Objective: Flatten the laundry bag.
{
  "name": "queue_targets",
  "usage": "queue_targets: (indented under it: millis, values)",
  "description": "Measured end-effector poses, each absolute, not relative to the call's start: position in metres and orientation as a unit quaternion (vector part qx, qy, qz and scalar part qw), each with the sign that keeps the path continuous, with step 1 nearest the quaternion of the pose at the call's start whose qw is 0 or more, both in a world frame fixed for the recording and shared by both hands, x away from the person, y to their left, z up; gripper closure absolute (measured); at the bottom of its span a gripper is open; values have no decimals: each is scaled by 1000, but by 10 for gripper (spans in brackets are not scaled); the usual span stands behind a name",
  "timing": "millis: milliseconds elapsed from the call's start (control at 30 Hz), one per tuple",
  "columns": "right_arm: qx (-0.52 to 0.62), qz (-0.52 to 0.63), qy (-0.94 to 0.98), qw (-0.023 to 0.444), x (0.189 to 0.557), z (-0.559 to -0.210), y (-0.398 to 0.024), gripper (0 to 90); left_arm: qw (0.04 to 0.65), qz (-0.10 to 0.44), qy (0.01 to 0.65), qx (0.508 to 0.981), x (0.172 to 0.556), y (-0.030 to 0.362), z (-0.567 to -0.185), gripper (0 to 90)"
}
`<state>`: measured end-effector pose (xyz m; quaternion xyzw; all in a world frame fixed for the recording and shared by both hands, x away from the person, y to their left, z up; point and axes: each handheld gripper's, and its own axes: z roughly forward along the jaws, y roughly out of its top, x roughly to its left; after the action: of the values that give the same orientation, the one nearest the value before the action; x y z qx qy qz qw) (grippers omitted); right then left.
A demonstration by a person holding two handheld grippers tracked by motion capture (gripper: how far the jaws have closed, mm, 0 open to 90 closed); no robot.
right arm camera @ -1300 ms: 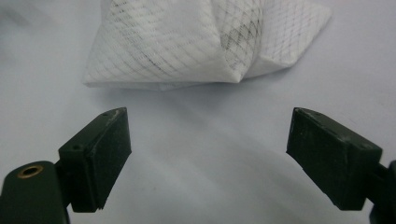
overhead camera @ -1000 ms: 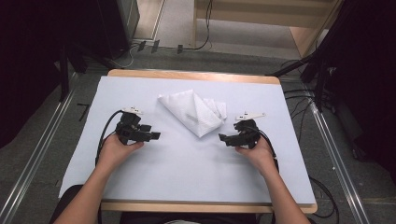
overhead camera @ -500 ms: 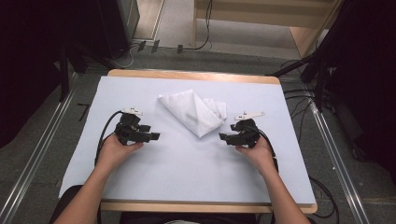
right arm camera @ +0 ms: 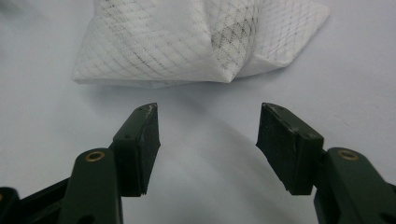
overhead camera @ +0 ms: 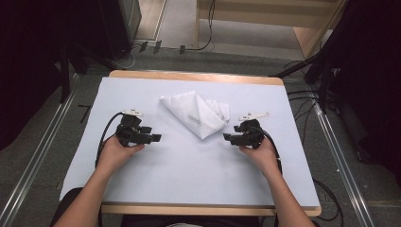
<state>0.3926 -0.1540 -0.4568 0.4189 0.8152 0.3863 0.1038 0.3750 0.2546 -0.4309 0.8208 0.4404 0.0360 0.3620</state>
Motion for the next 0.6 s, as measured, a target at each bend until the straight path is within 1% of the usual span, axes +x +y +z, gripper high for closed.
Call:
queue_targets:
  millis: [200,233,267,467,600]
  values:
    - [425,386,813,99,395,-457,-157,478,358,39,434,826,374,254,-431,379]
    - [425,386,813,99,395,-457,-157,478,358,39,434,826,374,254,-431,382]
    - [427,385,812,96,397,-457,-158,525,357,41,434,826,374,254,-431,385]
    - [432,386,809,99,400,-458,-158,669,357,44,437,824,374,257,-429,390]
    - [442,393,801,93,405,-459,-158,815,357,45,438,824,373,258,-429,394]
